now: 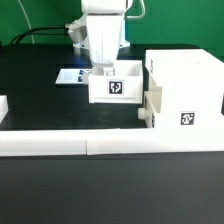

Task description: Assemble drawer

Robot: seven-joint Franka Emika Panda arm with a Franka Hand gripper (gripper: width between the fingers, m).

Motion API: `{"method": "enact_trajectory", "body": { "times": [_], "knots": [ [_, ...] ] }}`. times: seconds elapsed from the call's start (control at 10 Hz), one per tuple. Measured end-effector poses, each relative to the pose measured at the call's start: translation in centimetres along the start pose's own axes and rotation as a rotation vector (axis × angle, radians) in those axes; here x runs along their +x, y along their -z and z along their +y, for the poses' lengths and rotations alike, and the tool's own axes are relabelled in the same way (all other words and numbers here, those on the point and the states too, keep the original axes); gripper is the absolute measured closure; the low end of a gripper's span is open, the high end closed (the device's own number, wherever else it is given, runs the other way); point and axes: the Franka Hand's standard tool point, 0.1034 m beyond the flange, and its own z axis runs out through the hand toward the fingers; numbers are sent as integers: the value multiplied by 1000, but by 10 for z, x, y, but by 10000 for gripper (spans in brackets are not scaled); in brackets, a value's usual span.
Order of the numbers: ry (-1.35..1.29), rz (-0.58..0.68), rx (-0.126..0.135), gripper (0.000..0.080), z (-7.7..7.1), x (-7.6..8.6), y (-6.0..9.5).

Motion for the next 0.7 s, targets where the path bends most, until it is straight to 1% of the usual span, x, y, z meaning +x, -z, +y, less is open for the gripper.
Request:
{"method": "enact_trajectory", "body": {
  "times": [0.1, 0.5, 0.6, 0.7],
  "knots": [
    [-1, 0, 2, 756, 2, 0, 0],
    [2, 0, 6, 755, 1, 0, -2],
    [28, -2, 12, 755, 6, 1, -2],
    [34, -2, 11, 755, 13, 2, -1]
  ]
}}
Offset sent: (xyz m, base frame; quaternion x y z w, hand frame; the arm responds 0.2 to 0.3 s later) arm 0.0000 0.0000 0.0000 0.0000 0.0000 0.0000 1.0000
